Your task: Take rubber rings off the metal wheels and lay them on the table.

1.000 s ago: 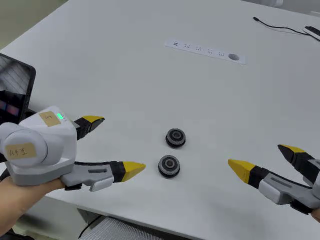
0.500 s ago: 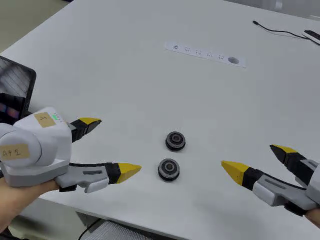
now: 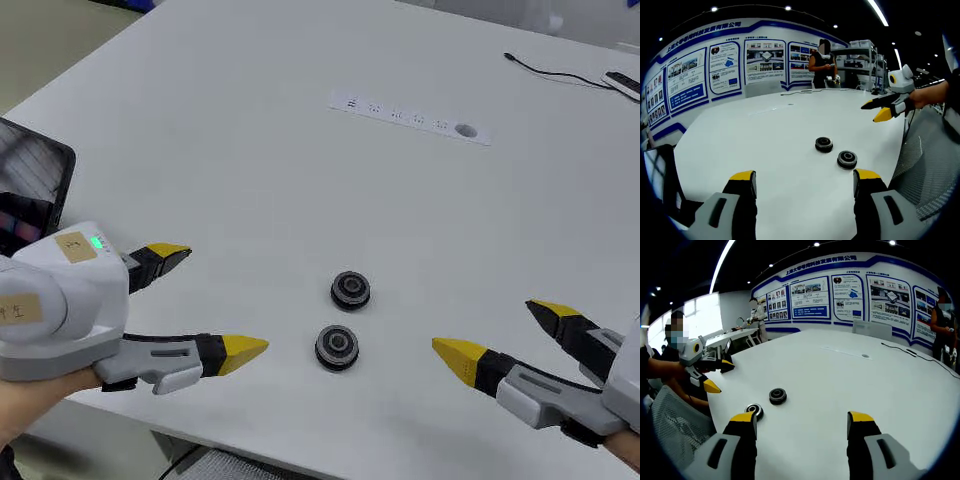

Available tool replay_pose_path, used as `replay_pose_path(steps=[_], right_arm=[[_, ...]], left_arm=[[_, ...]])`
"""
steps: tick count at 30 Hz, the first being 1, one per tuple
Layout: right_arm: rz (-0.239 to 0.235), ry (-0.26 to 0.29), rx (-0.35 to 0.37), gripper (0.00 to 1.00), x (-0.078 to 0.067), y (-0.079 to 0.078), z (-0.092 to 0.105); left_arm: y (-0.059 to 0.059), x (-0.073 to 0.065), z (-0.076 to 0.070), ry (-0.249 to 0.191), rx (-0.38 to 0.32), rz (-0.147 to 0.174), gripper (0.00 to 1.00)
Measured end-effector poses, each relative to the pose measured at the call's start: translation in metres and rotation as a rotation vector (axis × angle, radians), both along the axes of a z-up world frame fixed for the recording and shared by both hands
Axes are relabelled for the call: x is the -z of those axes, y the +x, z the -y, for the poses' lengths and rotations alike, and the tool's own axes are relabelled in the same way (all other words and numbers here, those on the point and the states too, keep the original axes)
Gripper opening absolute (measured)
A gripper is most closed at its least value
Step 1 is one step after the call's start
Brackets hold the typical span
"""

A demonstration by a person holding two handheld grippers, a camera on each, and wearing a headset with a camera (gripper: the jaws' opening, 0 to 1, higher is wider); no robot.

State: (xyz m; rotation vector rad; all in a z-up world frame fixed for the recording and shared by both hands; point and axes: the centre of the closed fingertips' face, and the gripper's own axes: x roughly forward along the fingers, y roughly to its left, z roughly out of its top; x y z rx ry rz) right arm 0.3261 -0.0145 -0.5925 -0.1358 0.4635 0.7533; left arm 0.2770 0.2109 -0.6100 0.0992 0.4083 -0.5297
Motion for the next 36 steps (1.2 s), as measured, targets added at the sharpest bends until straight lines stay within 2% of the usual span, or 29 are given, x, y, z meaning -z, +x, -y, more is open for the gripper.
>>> replay_pose_path(steps=[10,26,36], right_arm=[[-0.009,-0.019,-0.041,0.75,0.002,-0.004,-0.008],[-0.02,-0.013,-0.054,0.74,0.003,-0.007,-0.013],[-0.041,-0.001,-0.04,0.74,0.007,-0.009,-0.011]], left_arm=[[-0.002,0.0,-0.002,0.005,-0.002,-0.005,0.82],[-0.004,0.0,-0.002,0.001,0.003,-0.008,0.81],[0.002,-0.001,0.012,0.005,0.058,-0.009,0.8]])
